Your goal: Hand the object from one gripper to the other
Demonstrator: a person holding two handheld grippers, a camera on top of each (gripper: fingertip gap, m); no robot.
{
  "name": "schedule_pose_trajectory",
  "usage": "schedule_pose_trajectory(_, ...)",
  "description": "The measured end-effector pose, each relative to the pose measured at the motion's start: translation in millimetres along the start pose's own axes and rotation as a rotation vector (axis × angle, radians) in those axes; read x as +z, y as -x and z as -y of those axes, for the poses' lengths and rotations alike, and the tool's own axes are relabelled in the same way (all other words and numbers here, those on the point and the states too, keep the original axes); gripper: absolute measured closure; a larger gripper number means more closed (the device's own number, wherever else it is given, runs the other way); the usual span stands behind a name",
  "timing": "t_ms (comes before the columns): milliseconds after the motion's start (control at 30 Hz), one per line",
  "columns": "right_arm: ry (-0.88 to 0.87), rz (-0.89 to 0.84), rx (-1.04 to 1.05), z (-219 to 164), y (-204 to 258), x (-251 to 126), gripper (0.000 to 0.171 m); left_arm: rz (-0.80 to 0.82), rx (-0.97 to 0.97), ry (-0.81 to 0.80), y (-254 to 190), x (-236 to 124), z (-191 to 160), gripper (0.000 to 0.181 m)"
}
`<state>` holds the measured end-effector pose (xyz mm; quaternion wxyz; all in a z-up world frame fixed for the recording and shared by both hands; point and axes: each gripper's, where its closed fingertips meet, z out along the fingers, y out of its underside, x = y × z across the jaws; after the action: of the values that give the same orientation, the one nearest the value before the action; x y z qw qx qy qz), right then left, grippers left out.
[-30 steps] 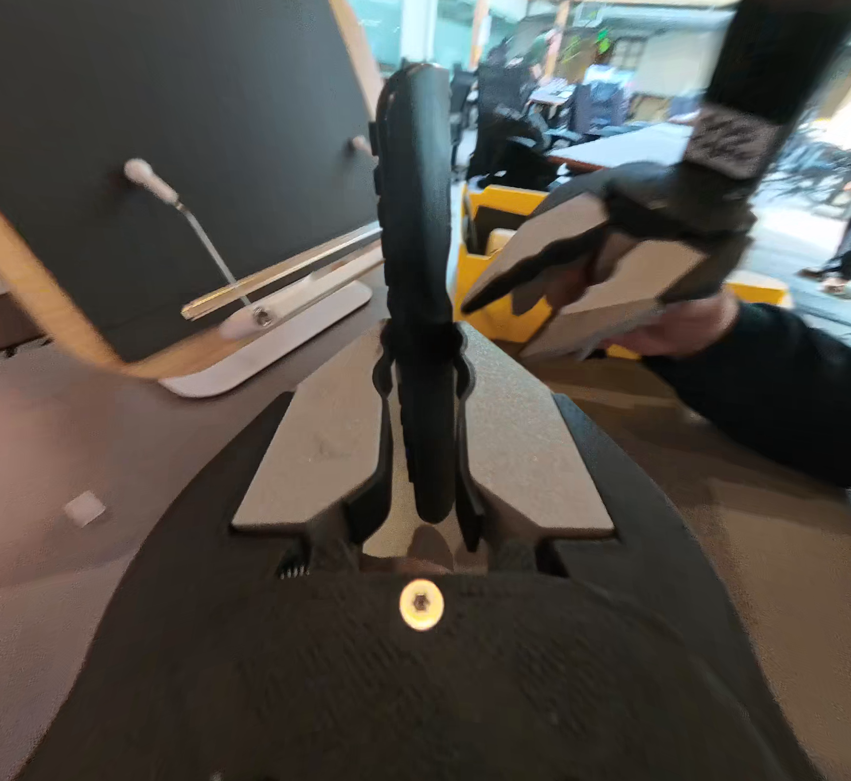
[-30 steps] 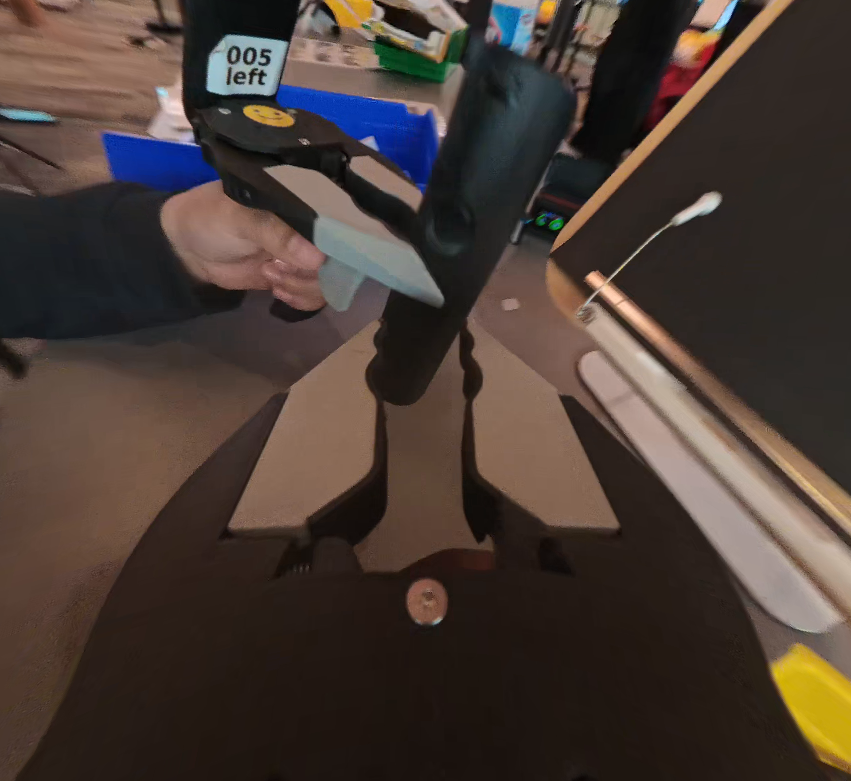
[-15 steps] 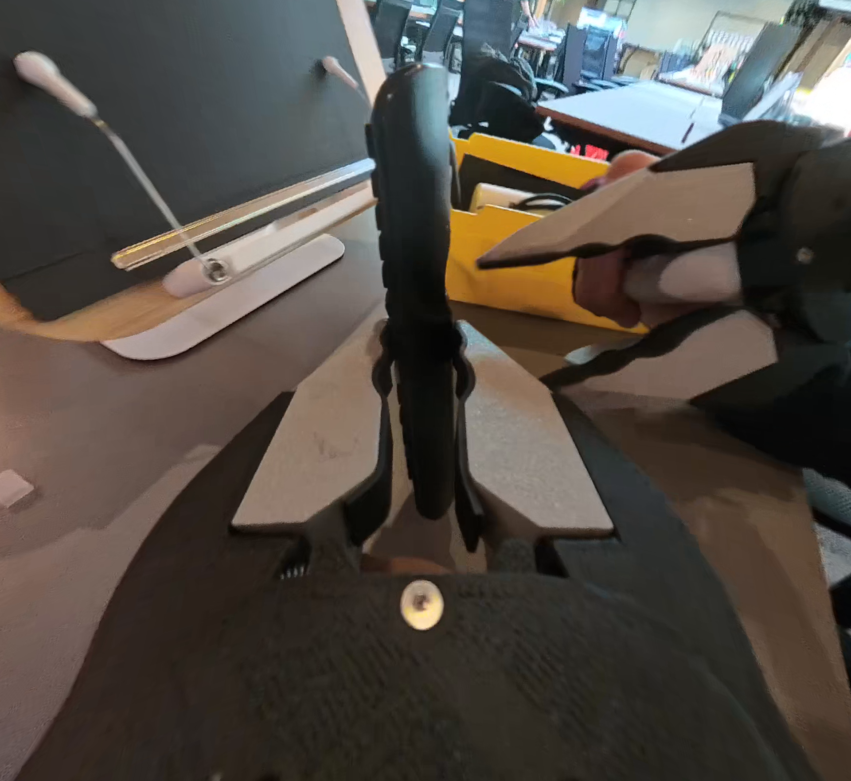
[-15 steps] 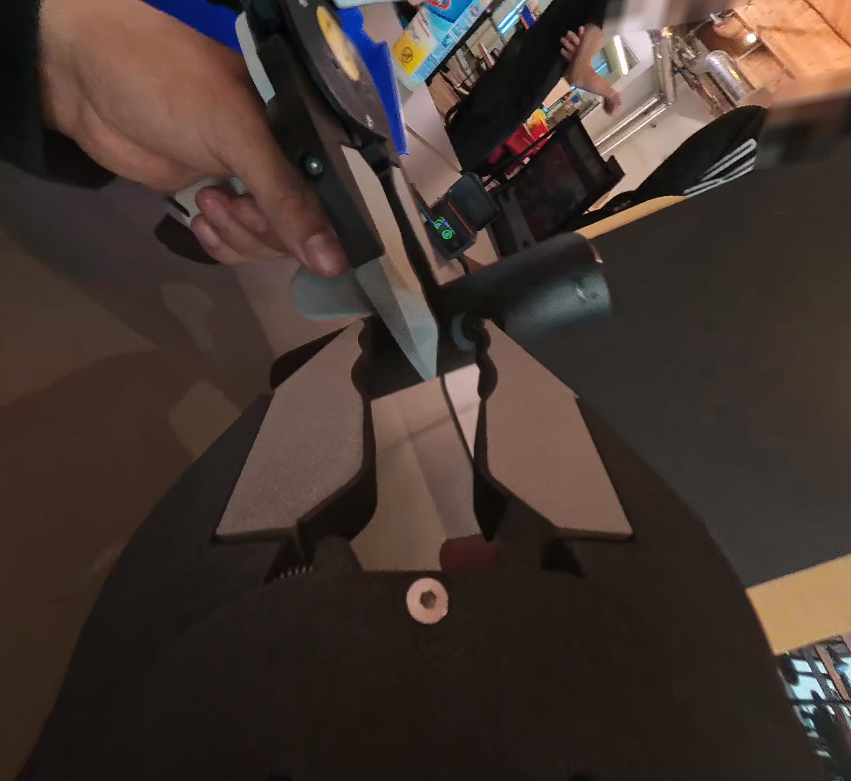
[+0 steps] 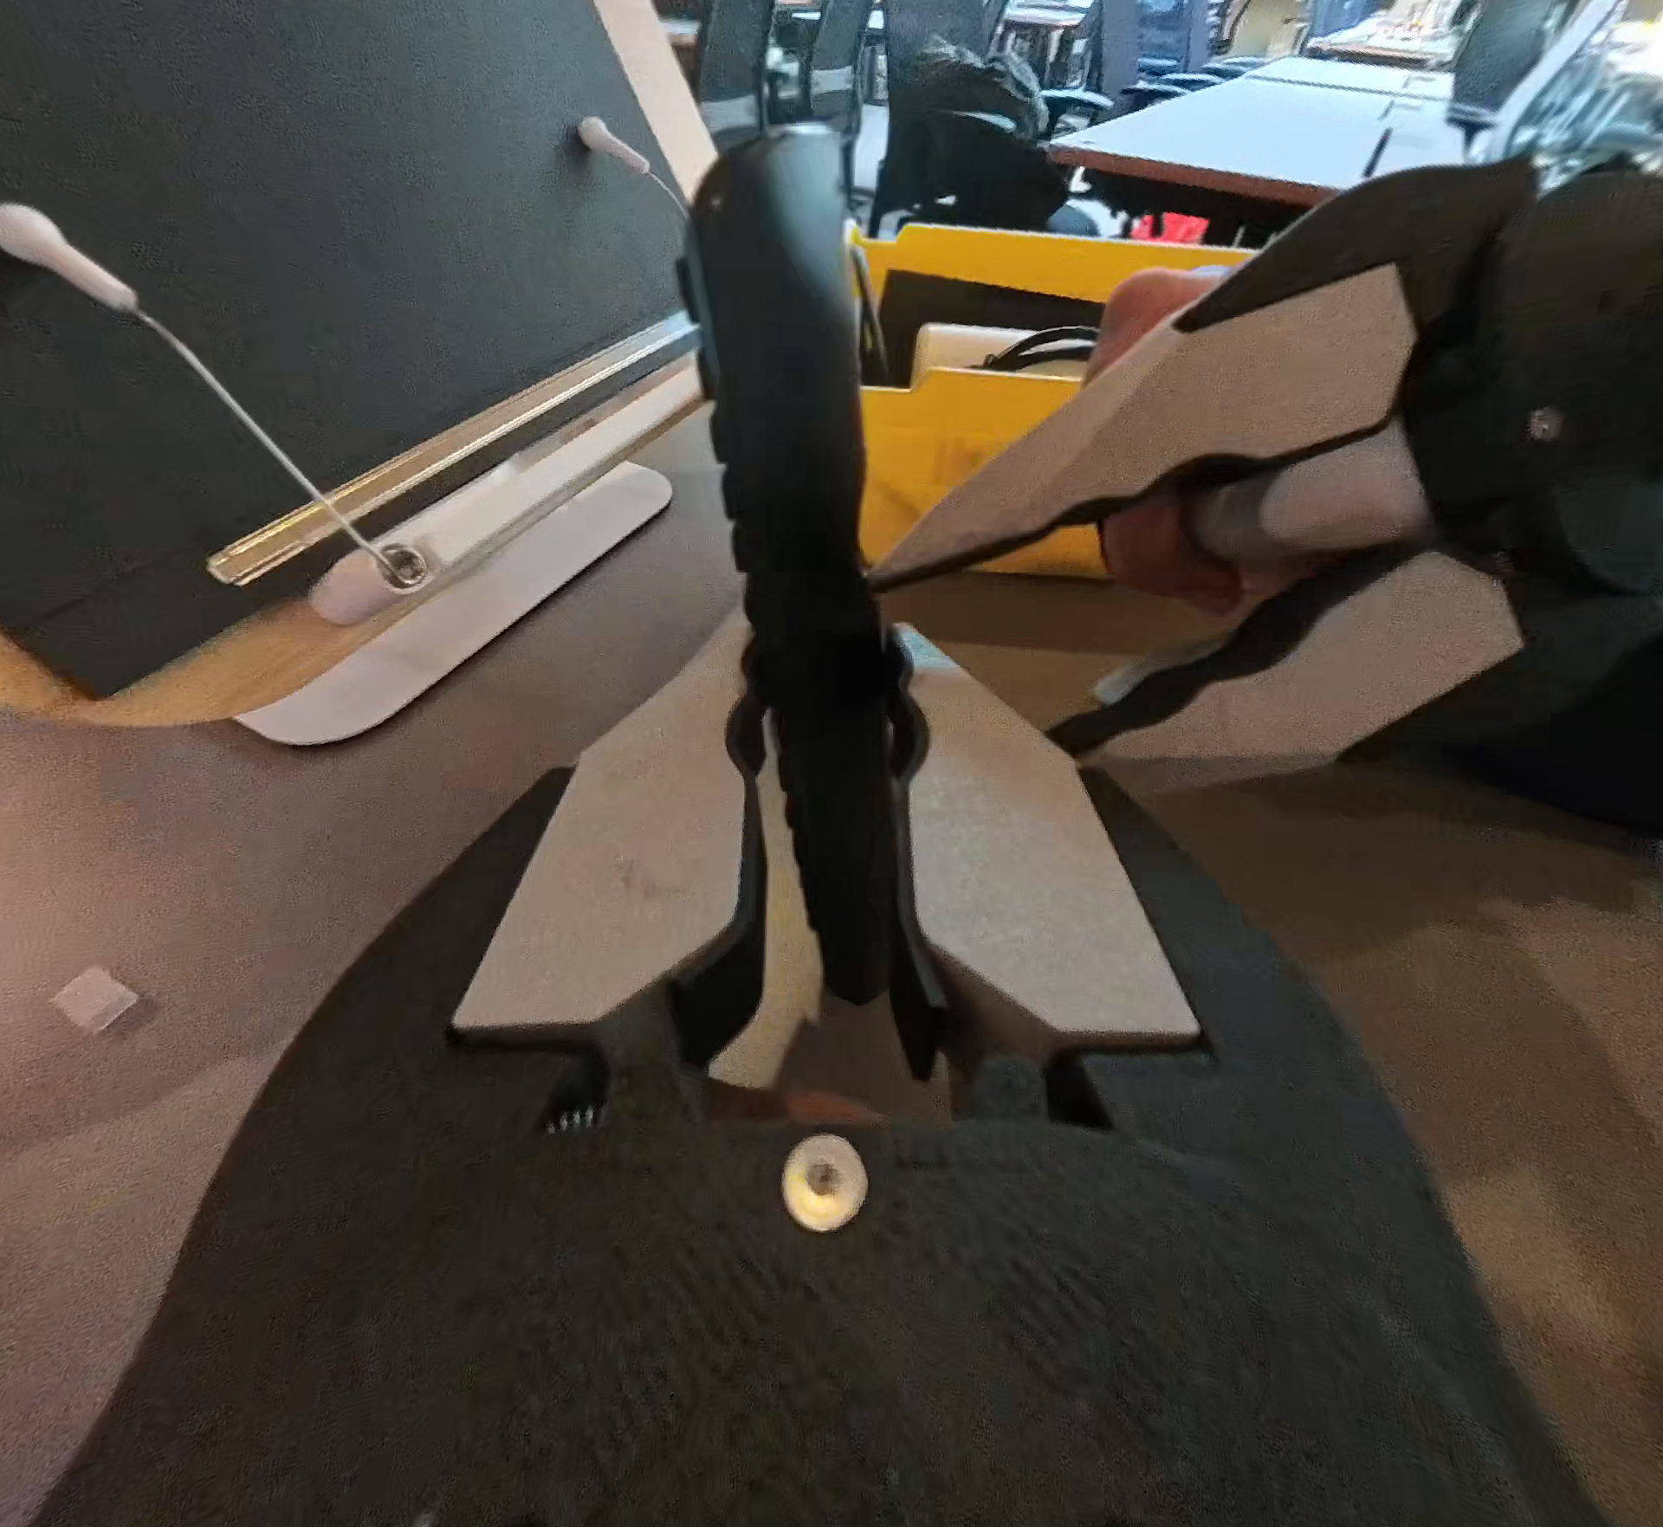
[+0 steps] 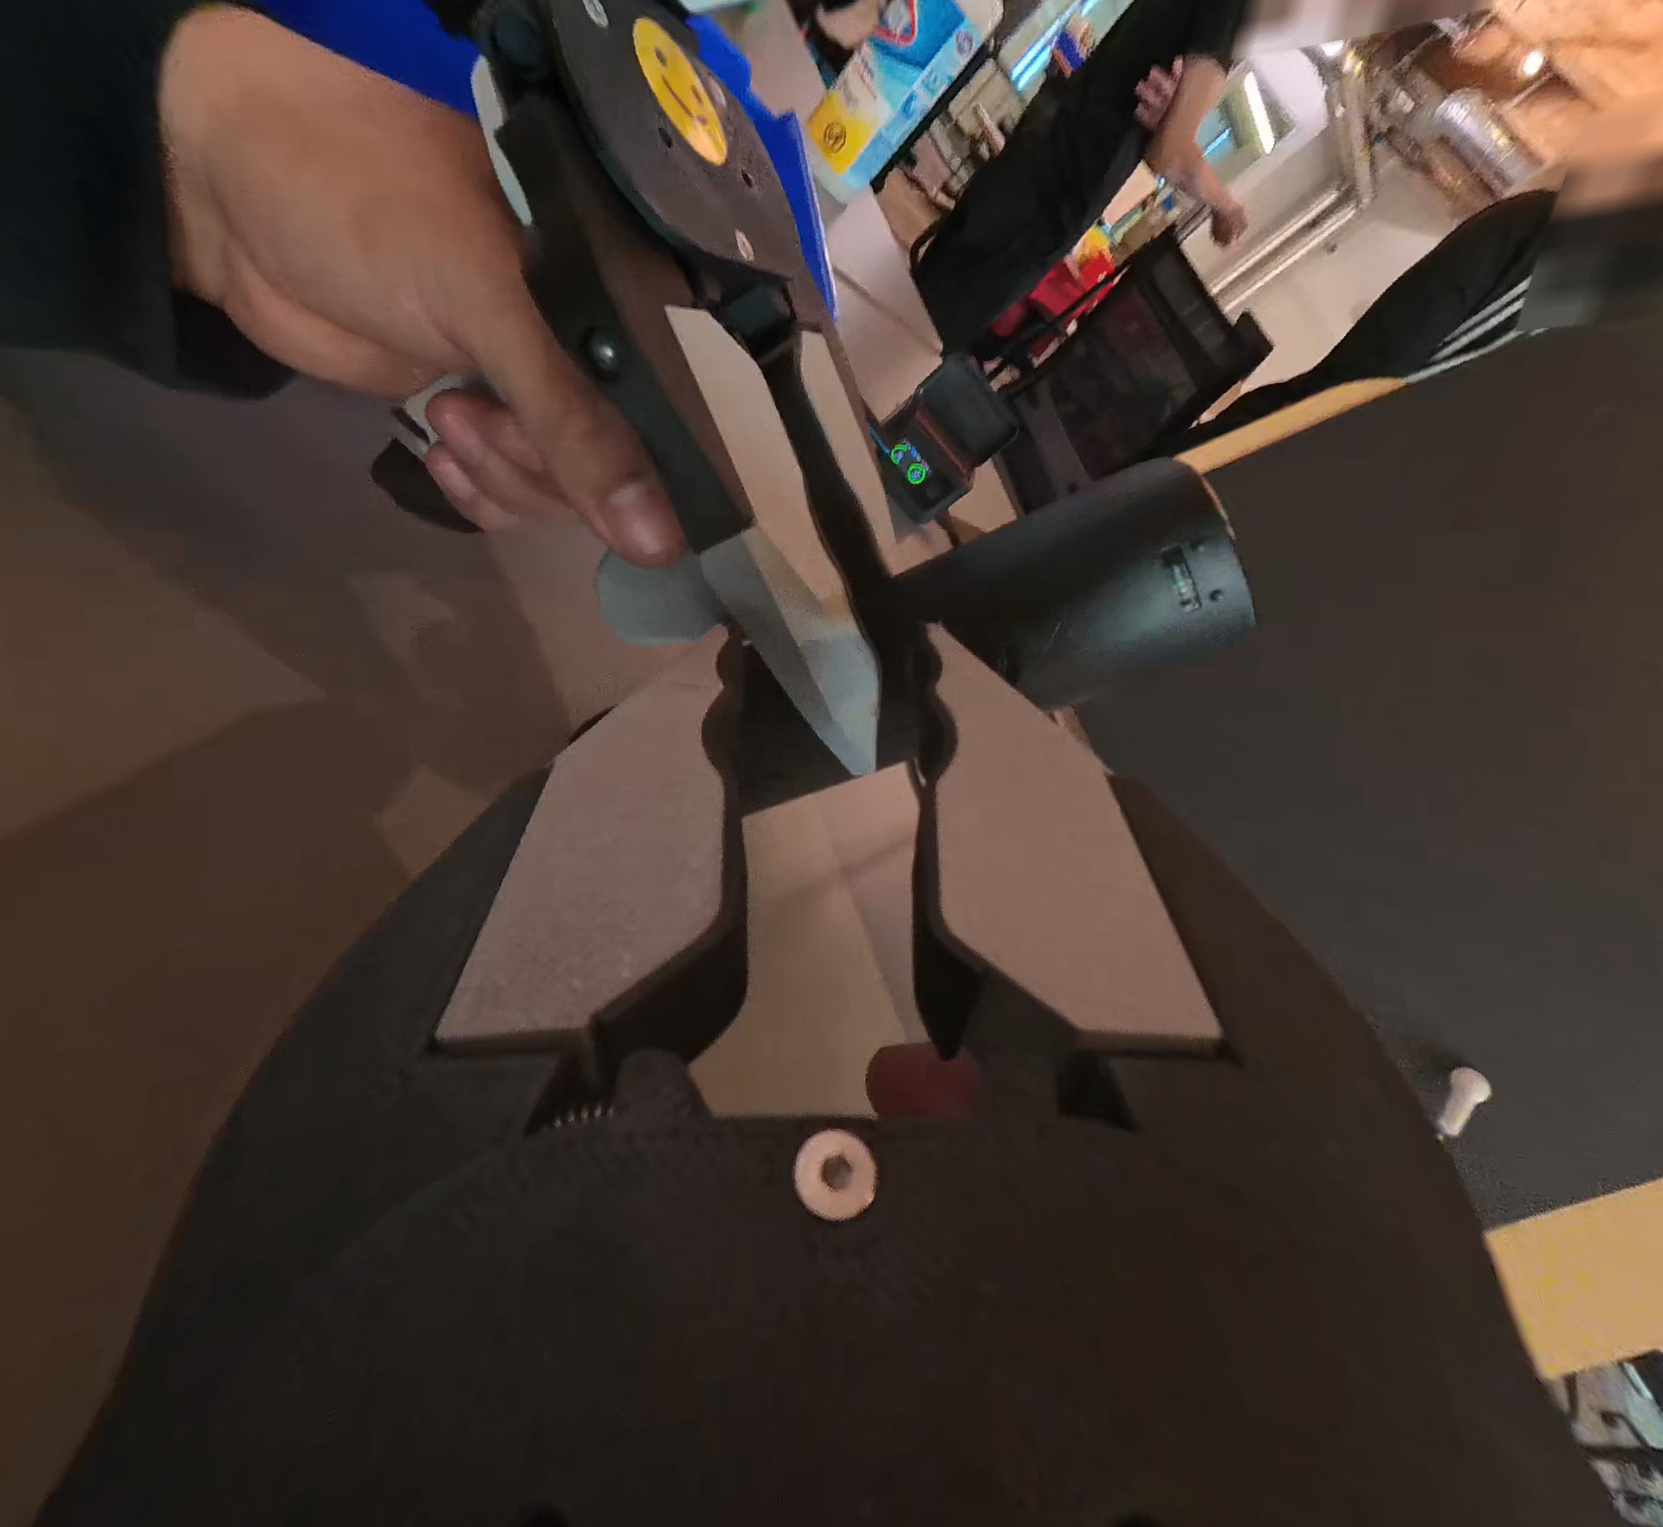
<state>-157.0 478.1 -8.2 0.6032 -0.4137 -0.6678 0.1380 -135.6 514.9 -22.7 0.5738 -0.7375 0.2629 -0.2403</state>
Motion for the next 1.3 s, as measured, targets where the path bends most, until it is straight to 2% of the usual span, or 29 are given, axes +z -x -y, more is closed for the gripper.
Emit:
schedule_pose_trajectory(67, -0.026, -0.02, 0.027, 1.7, -5.8, -2.3, 0.14, 0.046, 0.017, -0.03, 6.9, -0.9, 5.5, 0.159)
schedule_pose_trajectory(133, -0.104, -0.018, 0.176, 11.1, -16.5, -7.8, 0.14, 0.196, 0.044, -0.049, 31.8, -7.5, 7.0, 0.16)
schedule_pose_trajectory(200, -0.152, -0.036, 0.374, 12.4, -32.6, -10.6, 0.136, 0.389, 0.229, 0.005, 56.4, -16.8, 2.9, 0.16)
schedule_pose_trajectory(267, -0.197, -0.009, 0.573, 10.8, -37.8, -6.6, 0.114, 0.482, 0.389, 0.017, 59.2, -18.6, 5.5, 0.16)
schedule_pose_trajectory(333, -0.242, -0.003, 0.727, 7.7, -39.9, 0.4, 0.101, 0.474, 0.462, 0.012, 44.8, -10.4, 7.7, 0.159)
schedule_pose_trajectory(367, -0.243, -0.017, 0.783, 3.1, -41.2, 4.2, 0.1, 0.469, 0.495, 0.011, 36.3, -5.4, 8.5, 0.159)
schedule_pose_trajectory(400, -0.245, -0.017, 0.826, 0.1, -40.9, 7.4, 0.102, 0.463, 0.537, 0.005, 27.0, -0.4, 9.8, 0.159)
schedule_pose_trajectory(467, -0.275, -0.019, 0.887, -1.9, -42.8, 7.6, 0.12, 0.43, 0.637, -0.008, 6.0, 9.4, 9.7, 0.158)
schedule_pose_trajectory(533, -0.271, 0.012, 0.889, -4.7, -41.6, 6.8, 0.121, 0.439, 0.672, 0.006, 0.2, 14.1, 6.9, 0.155)
schedule_pose_trajectory(667, -0.256, 0.031, 0.915, -10.9, -49.7, 3.7, 0.121, 0.345, 0.568, 0.023, -3.7, 19.1, -2.6, 0.151)
schedule_pose_trajectory(733, -0.297, 0.024, 0.977, -12.4, -62.2, -4.7, 0.122, 0.257, 0.473, 0.111, -1.2, 21.8, -21.3, 0.133)
schedule_pose_trajectory(800, -0.34, -0.006, 1.03, -16.8, -76.3, -14.7, 0.122, 0.266, 0.434, 0.178, 11.4, 19.7, -33.3, 0.122)
schedule_pose_trajectory(900, -0.372, -0.002, 1.101, -22.3, -83.8, -20.6, 0.121, 0.27, 0.431, 0.164, 16.3, 18.3, -35.7, 0.121)
schedule_pose_trajectory(1067, -0.465, 0.066, 1.196, -13.5, -83.7, -22.7, 0.121, 0.219, 0.489, 0.171, -4.8, 27.5, -42.7, 0.117)
schedule_pose_trajectory(1133, -0.493, 0.122, 1.229, -7.7, -79.7, -22.3, 0.12, 0.266, 0.54, 0.159, -4.1, 30.7, -40.6, 0.124)
schedule_pose_trajectory(1167, -0.502, 0.155, 1.242, -4.8, -76.4, -21.3, 0.121, 0.311, 0.573, 0.145, -0.1, 31.1, -36.6, 0.143)
schedule_pose_trajectory(1200, -0.513, 0.175, 1.244, -2.2, -74.6, -21.0, 0.12, 0.357, 0.604, 0.146, 5.1, 27.9, -33.4, 0.146)
schedule_pose_trajectory(1300, -0.498, 0.193, 1.194, -1.5, -75.1, -24.5, 0.121, 0.598, 0.771, 0.117, 36.4, 5.9, -11.8, 0.159)
